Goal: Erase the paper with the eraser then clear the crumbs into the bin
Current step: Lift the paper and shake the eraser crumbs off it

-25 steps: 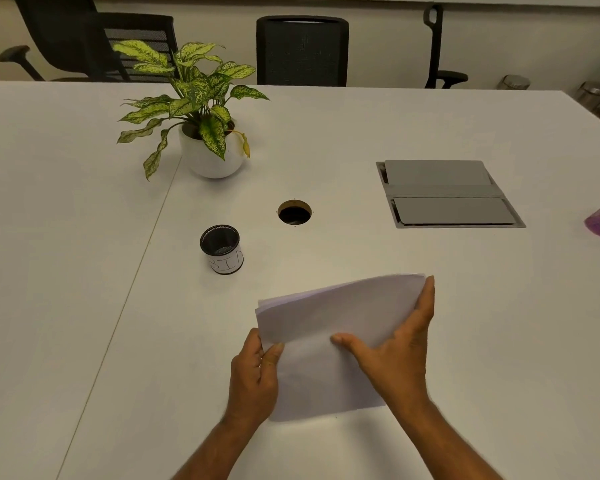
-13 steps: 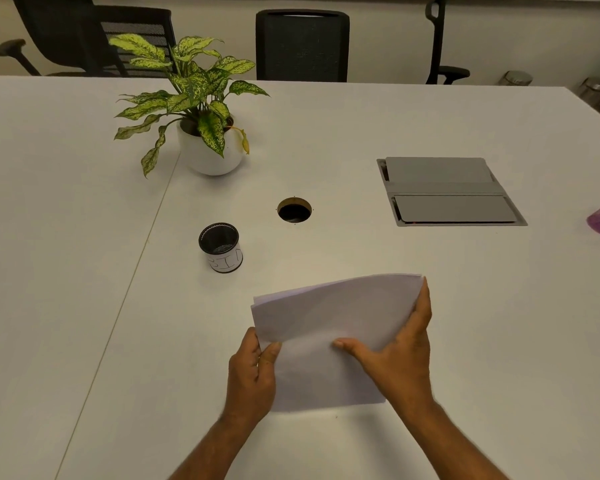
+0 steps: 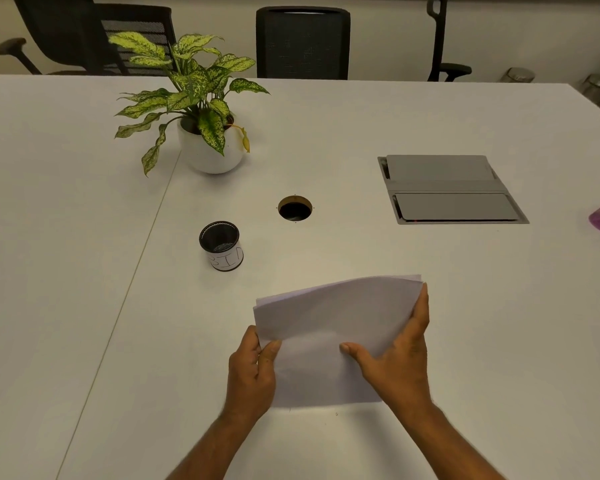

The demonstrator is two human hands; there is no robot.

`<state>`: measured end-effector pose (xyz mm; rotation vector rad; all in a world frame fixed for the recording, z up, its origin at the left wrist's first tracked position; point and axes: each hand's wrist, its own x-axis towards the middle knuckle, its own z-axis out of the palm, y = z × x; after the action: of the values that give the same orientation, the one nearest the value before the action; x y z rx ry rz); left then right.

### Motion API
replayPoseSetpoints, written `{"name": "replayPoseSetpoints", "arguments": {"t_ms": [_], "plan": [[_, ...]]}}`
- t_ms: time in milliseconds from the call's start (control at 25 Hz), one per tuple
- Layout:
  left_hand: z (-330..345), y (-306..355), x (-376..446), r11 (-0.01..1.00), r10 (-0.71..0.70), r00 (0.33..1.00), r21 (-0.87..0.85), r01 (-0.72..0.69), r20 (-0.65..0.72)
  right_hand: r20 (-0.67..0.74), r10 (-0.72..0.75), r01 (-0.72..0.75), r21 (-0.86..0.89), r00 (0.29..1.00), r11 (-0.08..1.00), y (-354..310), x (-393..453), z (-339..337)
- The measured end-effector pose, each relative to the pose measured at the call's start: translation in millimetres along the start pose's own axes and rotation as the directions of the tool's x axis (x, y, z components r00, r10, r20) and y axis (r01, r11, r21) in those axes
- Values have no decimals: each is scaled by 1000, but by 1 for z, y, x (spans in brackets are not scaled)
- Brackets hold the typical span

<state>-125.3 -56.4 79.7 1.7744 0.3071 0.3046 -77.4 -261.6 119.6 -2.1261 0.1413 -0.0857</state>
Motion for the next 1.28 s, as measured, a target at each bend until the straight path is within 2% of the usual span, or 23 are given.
{"name": "replayPoseSetpoints", "arguments": {"t_ms": [200,400,560,720,880,1080,1280], "plan": [[-4,-1,3,1000,19,999,23,-20,42,7,64,-64,247,998,967,21,-3,-11],[-9,-14,-1,978,102,992,173,-113,74,-11,70,-65,267,997,962,26,-10,-15],[-10,-7,-1,967,161,984,187,-172,74,-7,54,-51,250,999,967,28,-14,-10],[-6,-9,-2,977,130,990,164,-138,59,-11,30,-26,249,999,968,24,-15,-9],[-8,-20,0,967,130,990,213,-137,46,1,37,-36,212,999,977,32,-13,-3],[0,-3,24,995,-27,999,97,25,24,118,103,-122,163,988,979,34,13,3],[11,-1,79,977,-180,984,118,179,3,186,213,-253,230,959,940,26,67,14]]}}
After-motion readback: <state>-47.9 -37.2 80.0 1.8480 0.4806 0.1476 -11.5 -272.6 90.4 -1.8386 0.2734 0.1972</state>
